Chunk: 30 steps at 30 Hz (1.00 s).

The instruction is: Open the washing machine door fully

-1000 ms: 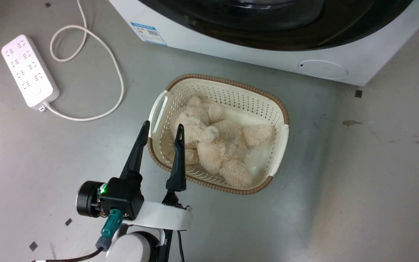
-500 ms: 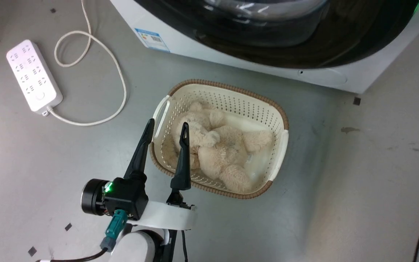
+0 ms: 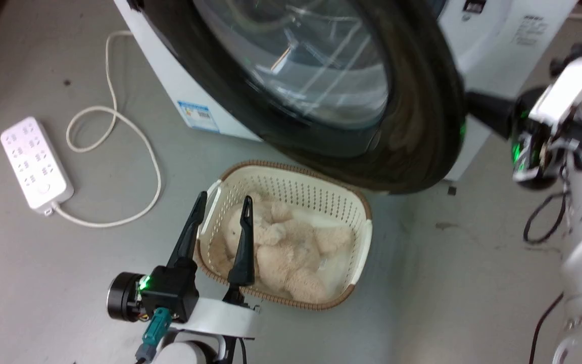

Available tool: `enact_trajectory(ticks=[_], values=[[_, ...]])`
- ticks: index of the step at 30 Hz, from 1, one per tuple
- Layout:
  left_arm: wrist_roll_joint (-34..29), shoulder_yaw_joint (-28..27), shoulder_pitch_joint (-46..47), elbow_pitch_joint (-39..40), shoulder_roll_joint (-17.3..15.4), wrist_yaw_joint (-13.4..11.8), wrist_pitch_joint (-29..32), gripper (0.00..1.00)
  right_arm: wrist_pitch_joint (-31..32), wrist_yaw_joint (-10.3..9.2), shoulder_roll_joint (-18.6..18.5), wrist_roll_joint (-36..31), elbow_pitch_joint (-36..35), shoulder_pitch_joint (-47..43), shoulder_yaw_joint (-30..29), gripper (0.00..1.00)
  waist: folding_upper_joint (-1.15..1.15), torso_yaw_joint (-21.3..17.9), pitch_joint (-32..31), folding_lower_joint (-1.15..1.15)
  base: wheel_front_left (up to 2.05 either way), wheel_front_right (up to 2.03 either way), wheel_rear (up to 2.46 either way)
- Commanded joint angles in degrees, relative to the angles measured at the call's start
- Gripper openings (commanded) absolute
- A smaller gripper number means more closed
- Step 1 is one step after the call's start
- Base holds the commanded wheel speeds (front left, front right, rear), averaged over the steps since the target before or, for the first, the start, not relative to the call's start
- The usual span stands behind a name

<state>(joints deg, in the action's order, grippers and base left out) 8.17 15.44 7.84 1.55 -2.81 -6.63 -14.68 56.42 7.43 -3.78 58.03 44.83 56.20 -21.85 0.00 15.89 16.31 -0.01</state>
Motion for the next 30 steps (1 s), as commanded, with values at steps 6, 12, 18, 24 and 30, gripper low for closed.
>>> enact_trajectory(ticks=[6, 12, 18, 24, 30], values=[[-1.22, -1.17, -3.20, -1.01, -0.07, 1.58, -0.32, 1.00, 1.92, 0.06, 0.87, 5.01, -1.26, -7.84, 4.68, 0.00, 0.00, -1.48, -5.25, 0.01, 0.00, 0.00, 0.00], [-2.04, -2.06, -5.31, -1.79, -0.07, 2.94, -0.32, 1.00, -0.04, 0.06, 0.89, 14.54, -1.61, -12.91, 13.60, 0.00, 0.00, -1.61, -7.81, 0.01, 0.00, 0.00, 0.00], [-1.66, -2.86, -7.47, -1.74, -0.07, 3.68, -0.32, 1.00, -3.67, 0.06, 0.90, 25.85, -6.05, -18.70, 28.10, 0.00, 0.00, -2.35, -8.68, 0.01, 0.00, 0.00, 0.00], [-2.19, -3.04, -7.72, -2.07, -0.07, 4.47, -0.32, 1.00, -9.43, 0.06, 0.90, 31.61, -11.72, -22.20, 39.19, 0.00, 0.00, -3.12, -8.35, 0.01, 0.00, 0.00, 0.00], [-1.78, -3.54, -7.53, -1.88, -0.07, 4.01, -0.32, 1.00, -17.47, 0.06, -0.73, 27.80, -14.86, -23.04, 37.14, 1.00, 0.00, -4.39, -9.12, 0.01, 0.00, 0.00, 0.00]])
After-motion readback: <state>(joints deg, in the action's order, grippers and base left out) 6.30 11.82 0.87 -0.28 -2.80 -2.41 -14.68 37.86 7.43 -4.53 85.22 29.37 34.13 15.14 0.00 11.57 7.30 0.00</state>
